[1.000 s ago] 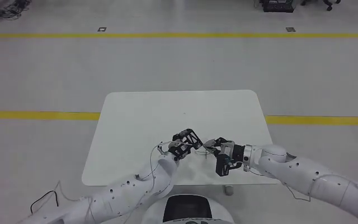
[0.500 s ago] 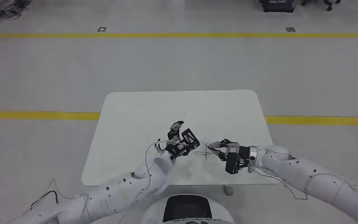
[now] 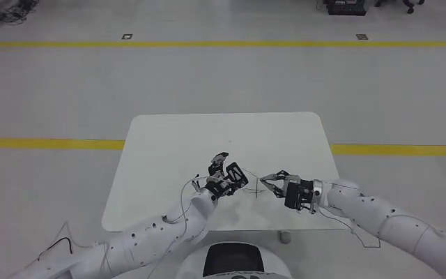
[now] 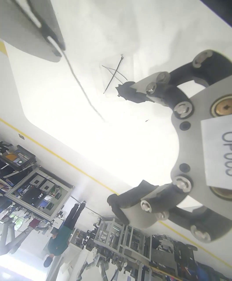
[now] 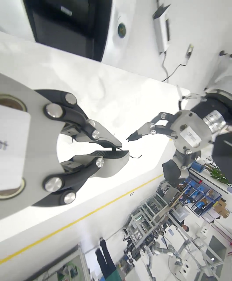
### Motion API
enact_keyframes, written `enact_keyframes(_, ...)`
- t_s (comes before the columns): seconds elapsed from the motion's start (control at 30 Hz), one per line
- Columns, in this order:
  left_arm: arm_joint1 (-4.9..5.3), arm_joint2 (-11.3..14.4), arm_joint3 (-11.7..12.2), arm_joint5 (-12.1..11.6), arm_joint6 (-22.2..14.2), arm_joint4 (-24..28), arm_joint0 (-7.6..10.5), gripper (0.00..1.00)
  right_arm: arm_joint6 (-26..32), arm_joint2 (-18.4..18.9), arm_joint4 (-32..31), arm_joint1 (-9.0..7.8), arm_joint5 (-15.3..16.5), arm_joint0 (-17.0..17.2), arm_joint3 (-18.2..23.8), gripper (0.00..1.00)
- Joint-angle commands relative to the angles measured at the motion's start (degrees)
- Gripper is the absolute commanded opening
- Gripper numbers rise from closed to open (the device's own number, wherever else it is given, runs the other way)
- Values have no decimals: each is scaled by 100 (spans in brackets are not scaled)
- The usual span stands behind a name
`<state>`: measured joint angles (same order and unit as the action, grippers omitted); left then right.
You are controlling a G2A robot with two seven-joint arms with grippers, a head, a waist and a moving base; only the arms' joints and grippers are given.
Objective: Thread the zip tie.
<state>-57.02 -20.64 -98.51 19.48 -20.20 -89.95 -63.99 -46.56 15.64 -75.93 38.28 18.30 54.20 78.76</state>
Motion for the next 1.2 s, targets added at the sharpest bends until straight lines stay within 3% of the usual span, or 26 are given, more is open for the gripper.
enact_keyframes(0.0,0,0,0,0,0,0,0,100,-229,-35,341,-4,118,32,-68,0)
enact_keyframes(0.17,0,0,0,0,0,0,0,100,-333,-590,1058,-56,118,-234,-57,0)
enact_keyframes(0.47,0,0,0,0,0,0,0,100,23,-590,2065,-182,118,-71,486,0)
enact_keyframes(0.83,0,0,0,0,0,0,0,100,23,-590,2065,-182,118,-71,486,0)
enact_keyframes(1.03,0,0,0,0,0,0,0,100,266,-590,2770,-221,118,121,966,0)
enact_keyframes(1.17,0,0,0,0,0,0,0,100,538,-590,3190,-392,118,191,1427,0)
